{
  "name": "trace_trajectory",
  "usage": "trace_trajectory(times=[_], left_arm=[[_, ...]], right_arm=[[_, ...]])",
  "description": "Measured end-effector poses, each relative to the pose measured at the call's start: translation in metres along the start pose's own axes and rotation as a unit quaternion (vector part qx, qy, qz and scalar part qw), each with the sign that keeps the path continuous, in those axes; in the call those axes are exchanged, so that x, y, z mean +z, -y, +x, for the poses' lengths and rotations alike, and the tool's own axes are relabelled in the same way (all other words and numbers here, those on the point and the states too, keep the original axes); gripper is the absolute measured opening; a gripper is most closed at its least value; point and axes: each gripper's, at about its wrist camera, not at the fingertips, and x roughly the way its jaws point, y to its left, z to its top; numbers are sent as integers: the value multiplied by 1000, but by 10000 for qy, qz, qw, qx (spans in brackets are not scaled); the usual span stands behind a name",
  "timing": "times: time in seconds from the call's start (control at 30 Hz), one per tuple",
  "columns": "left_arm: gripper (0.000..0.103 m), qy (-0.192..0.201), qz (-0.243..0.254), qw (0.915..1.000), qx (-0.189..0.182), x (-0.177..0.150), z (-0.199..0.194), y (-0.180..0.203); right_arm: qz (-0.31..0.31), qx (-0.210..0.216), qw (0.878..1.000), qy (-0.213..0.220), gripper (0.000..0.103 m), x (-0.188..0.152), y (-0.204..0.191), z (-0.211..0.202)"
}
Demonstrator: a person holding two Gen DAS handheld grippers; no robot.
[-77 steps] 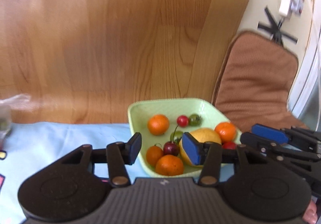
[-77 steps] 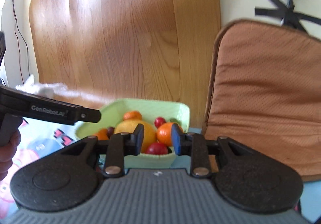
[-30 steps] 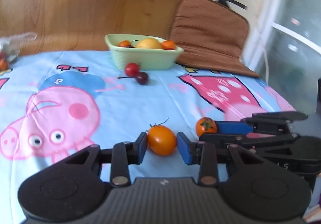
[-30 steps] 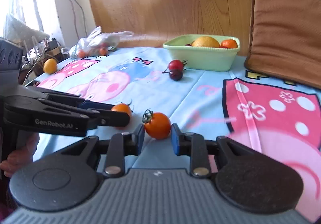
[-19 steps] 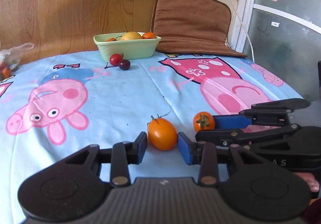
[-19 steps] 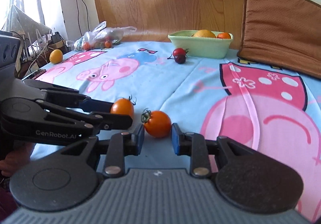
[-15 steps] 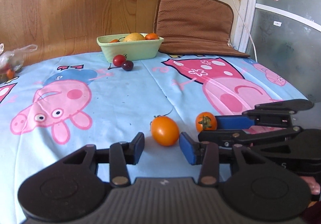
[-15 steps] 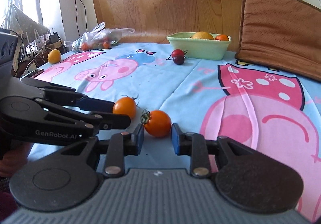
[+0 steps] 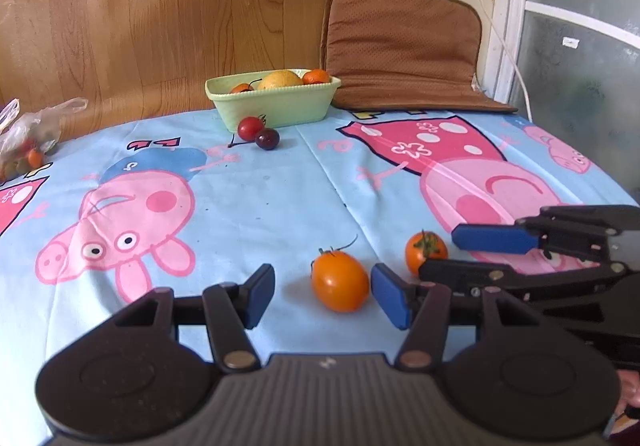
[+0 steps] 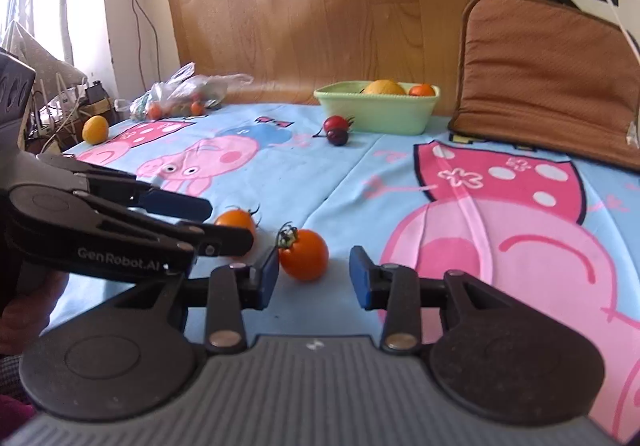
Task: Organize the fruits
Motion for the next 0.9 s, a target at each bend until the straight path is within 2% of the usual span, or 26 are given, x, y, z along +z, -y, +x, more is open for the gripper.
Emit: trace_trajectory(times=[0.1,0.2,0.67,0.9], left_arm=[[57,-109,-117,9998,70,1,5,-2],[59,-173,-228,9995,111,0,8,-5],[59,-158,-162,9992,333,-1,8,-1],[59,-209,-506,9981,272,3,9,-8]], right_arm=[[-1,-160,9999,61,42,1,0,1],[28,-120,9999,-6,42,1,0,2],[144,-44,9998,-142,42,-2,0,5],[233,-42,9993,-304,42,2,1,6]])
